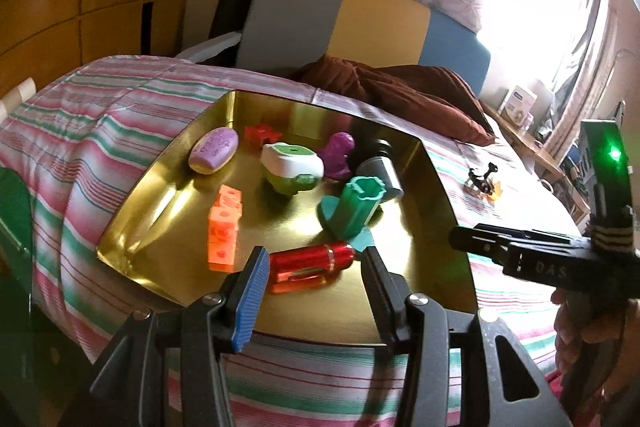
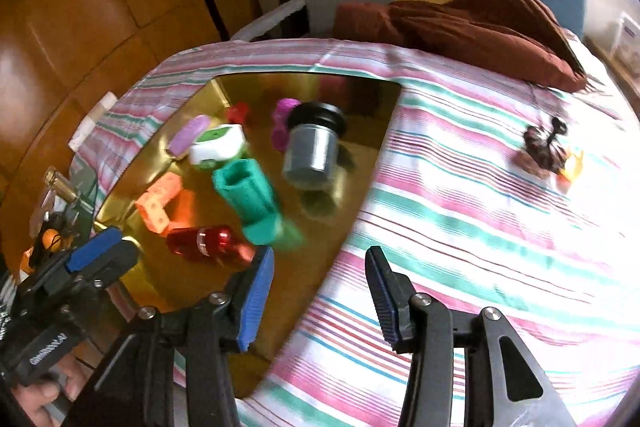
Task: Organize rigid objects
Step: 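Move both grippers from the tray to the brown lid and orange piece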
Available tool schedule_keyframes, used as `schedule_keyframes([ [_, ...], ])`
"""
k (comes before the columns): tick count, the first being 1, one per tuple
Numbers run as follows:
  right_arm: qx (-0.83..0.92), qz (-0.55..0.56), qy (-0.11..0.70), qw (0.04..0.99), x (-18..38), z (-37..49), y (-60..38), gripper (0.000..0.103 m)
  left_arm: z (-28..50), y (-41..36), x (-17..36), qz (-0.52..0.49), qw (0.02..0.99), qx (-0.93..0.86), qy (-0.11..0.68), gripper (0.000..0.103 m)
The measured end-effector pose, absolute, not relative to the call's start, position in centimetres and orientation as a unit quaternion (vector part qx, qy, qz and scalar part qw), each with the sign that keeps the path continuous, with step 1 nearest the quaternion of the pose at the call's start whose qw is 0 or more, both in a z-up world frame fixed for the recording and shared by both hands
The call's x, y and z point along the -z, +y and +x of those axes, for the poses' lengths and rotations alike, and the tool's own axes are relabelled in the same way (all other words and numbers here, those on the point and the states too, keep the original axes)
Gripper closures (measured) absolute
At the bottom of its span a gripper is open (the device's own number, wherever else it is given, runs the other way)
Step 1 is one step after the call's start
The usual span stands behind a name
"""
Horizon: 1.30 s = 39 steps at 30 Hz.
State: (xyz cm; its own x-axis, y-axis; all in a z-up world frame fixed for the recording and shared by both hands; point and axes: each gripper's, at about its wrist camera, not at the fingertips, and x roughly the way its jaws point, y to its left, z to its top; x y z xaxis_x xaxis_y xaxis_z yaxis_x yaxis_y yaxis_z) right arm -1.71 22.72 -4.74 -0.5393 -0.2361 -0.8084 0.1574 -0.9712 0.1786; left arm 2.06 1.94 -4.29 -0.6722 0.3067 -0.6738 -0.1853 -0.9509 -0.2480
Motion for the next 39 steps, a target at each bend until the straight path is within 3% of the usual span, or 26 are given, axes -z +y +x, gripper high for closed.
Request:
schedule_keyframes([
  [25, 0.873, 0.483, -0.047, -0.05, 5.3, -6.8, 40.8, 0.051, 3.4, 10.9, 2.6, -0.382, 0.226, -0.896, 0.013, 0.055],
  [30, 0.877, 0.457, -0.103, -0.108, 5.8, -7.3, 46.9, 0.046, 2.2, 15.0, 1.2, -0.381, 0.261, -0.887, 0.021, 0.055],
  [39, 0.859, 0.453, -0.215, -0.106, 7.3, -6.5, 50.6, 0.046, -3.1, 24.4, 0.2, -0.402, 0.303, -0.864, 0.024, 0.053],
])
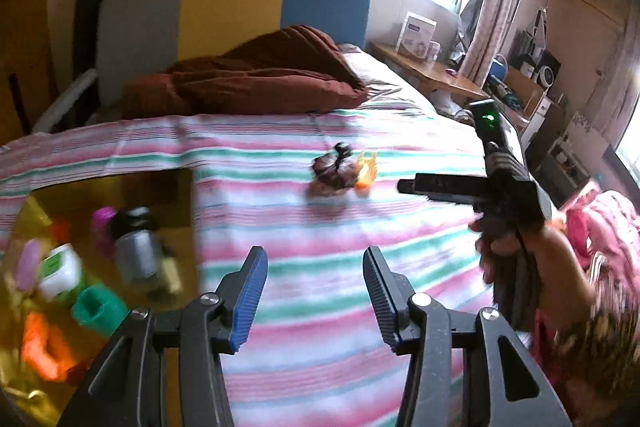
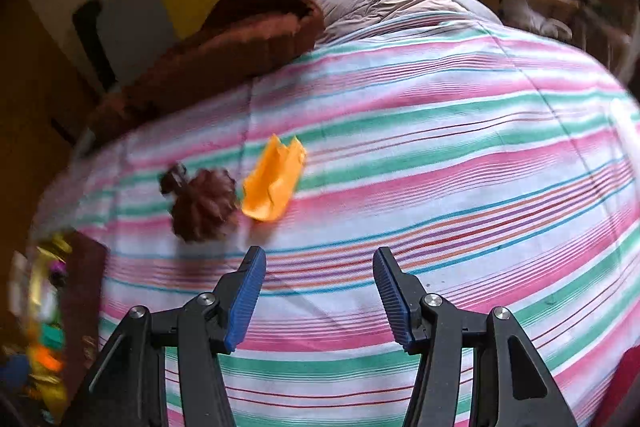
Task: Organize rigid objects
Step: 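Move both grippers from the tray to the brown lid and orange piece, then grasp the brown pumpkin-shaped lid with the left gripper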
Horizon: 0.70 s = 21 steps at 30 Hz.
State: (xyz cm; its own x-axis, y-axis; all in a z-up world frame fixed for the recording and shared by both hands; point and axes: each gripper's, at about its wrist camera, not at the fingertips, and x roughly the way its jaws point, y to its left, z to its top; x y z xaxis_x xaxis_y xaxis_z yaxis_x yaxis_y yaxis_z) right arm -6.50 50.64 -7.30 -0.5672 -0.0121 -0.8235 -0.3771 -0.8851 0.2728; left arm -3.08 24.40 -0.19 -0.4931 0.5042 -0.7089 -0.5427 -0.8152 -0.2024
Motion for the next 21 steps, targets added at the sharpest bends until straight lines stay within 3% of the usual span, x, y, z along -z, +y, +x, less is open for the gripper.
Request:
schedule_keyframes([
  [3, -0.856, -0.445, 0.237, 0.113, 6.7, -6.3, 51.3, 0.042, -5.3, 27.3, 0.7, -0.402, 0.291, -0.868, 0.032, 0.052],
  [12, -0.829, -0.452, 0.297, 0.142, 7.3, -5.3, 54.1, 0.042, -12.3, 36.0, 4.5, -0.424, 0.287, -0.854, 0.094, 0.051],
  [21, -0.822, -0.453, 0.309, 0.152, 7.5, -5.4, 55.2, 0.041, -15.5, 39.3, 7.3, -0.417, 0.266, -0.861, 0.118, 0.051],
])
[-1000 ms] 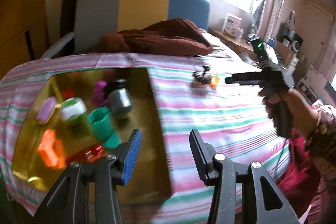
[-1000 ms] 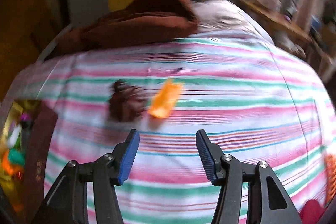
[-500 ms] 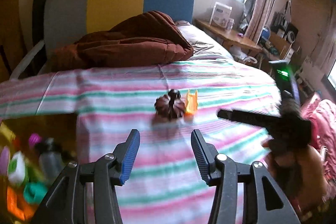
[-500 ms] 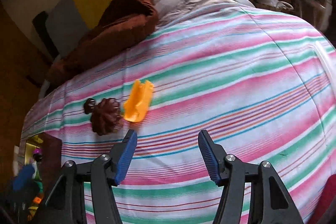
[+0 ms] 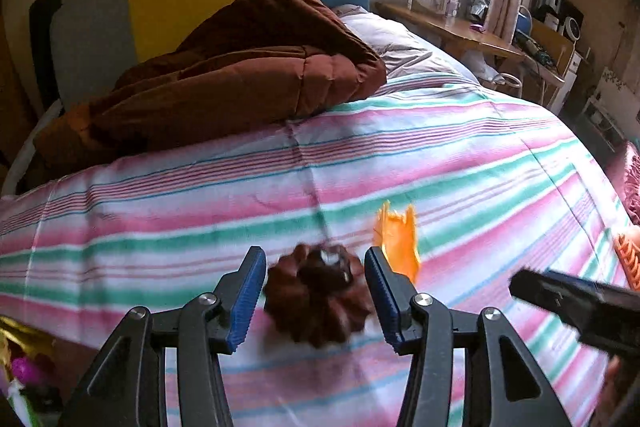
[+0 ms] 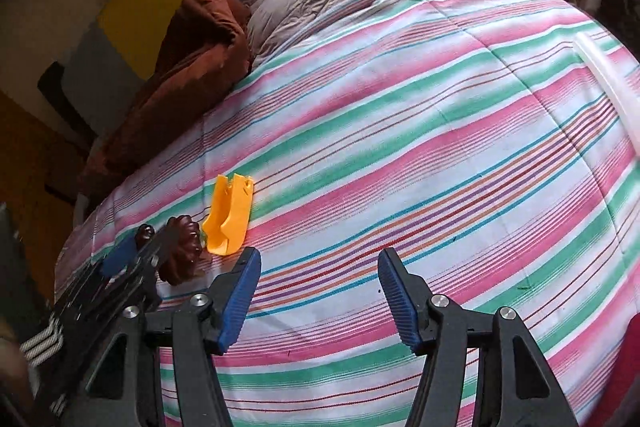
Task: Organize rigid objects
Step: 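Grasp the brown pumpkin-shaped lid with the left gripper, then grasp the orange slide-shaped piece with the right gripper while the left gripper holds the brown lid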
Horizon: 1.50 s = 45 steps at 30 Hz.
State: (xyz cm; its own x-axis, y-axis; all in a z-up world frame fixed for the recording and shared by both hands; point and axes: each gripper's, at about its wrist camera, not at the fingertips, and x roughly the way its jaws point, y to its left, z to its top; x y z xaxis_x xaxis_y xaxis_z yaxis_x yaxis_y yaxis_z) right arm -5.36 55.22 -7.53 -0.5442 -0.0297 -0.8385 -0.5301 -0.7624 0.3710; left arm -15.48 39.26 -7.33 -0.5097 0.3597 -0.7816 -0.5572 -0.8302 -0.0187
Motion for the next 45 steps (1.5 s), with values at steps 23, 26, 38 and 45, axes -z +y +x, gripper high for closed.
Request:
schedule_keyframes([
  [23, -0.836, -0.453, 0.284, 0.119, 8.1, -6.5, 53.6, 0.041, -10.3, 32.1, 7.8, -0.34, 0.275, -0.898, 0.045, 0.081],
  [26, -0.844, -0.448, 0.273, 0.112, 8.1, -6.8, 53.1, 0.041, -9.3, 31.1, 7.9, -0.337, 0.275, -0.899, 0.04, 0.081],
  [38, -0.86, -0.446, 0.231, 0.09, 8.4, -7.3, 50.7, 0.038, -7.0, 29.8, 8.0, -0.319, 0.29, -0.901, 0.047, 0.081],
  [45, -0.854, -0.457, 0.228, 0.099, 8.2, -10.2, 49.3, 0.033, -6.2, 28.8, 7.8, -0.301, 0.284, -0.91, 0.036, 0.081],
])
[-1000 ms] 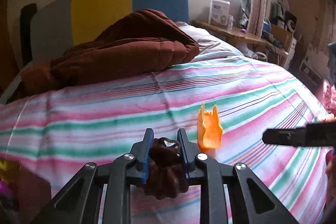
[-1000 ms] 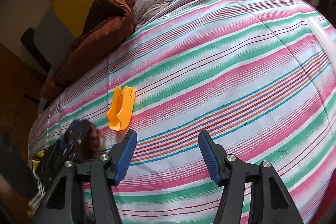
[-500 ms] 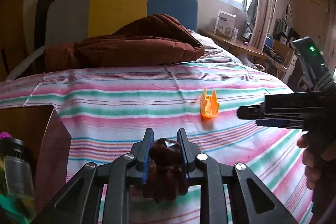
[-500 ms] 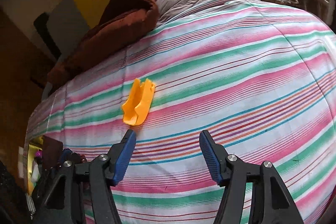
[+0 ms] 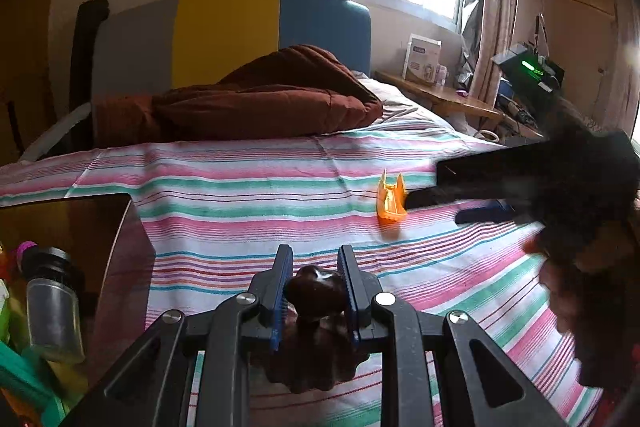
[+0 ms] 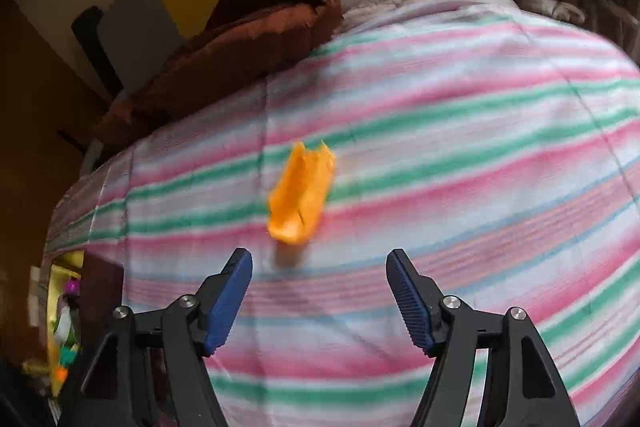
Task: Organize rigid objects
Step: 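Grasp the orange slide-shaped piece with the right gripper while the left gripper holds the brown lid, then carry the brown lid and orange piece toward the tray with both grippers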
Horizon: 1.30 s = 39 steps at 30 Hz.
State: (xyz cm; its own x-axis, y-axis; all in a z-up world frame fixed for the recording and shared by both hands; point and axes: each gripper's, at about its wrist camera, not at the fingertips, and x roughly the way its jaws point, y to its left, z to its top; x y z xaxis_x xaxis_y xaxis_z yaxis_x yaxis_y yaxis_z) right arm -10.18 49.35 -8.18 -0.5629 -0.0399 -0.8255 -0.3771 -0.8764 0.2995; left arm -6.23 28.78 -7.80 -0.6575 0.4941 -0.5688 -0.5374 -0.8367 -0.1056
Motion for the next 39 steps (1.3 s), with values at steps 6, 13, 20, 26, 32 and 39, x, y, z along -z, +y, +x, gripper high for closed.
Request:
schedule_keyframes([
  [6, -0.842, -0.468, 0.229, 0.14, 8.8, -15.2, 48.7, 0.036, -5.1, 28.5, 7.7, -0.29, 0.29, -0.911, 0.043, 0.081],
  [13, -0.843, -0.486, 0.181, 0.143, 10.4, -16.0, 48.2, 0.076, -5.0, 28.5, 7.9, -0.295, 0.292, -0.908, 0.05, 0.081],
  [20, -0.834, -0.503, 0.195, 0.111, 10.1, -12.7, 48.7, 0.076, -5.7, 28.2, 8.3, -0.313, 0.291, -0.903, 0.033, 0.081],
  [26, -0.824, -0.519, 0.213, 0.083, 8.8, -8.6, 48.1, 0.076, -5.7, 28.1, 8.3, -0.313, 0.292, -0.903, 0.033, 0.081],
  [32, -0.841, -0.498, 0.209, 0.029, 8.4, -4.8, 46.1, 0.076, -5.2, 28.1, 8.0, -0.307, 0.289, -0.906, 0.04, 0.081],
  [39, -0.833, -0.497, 0.242, -0.009, 10.0, -4.7, 46.2, 0.076, -3.0, 27.0, 7.0, -0.307, 0.308, -0.899, 0.047, 0.081],
])
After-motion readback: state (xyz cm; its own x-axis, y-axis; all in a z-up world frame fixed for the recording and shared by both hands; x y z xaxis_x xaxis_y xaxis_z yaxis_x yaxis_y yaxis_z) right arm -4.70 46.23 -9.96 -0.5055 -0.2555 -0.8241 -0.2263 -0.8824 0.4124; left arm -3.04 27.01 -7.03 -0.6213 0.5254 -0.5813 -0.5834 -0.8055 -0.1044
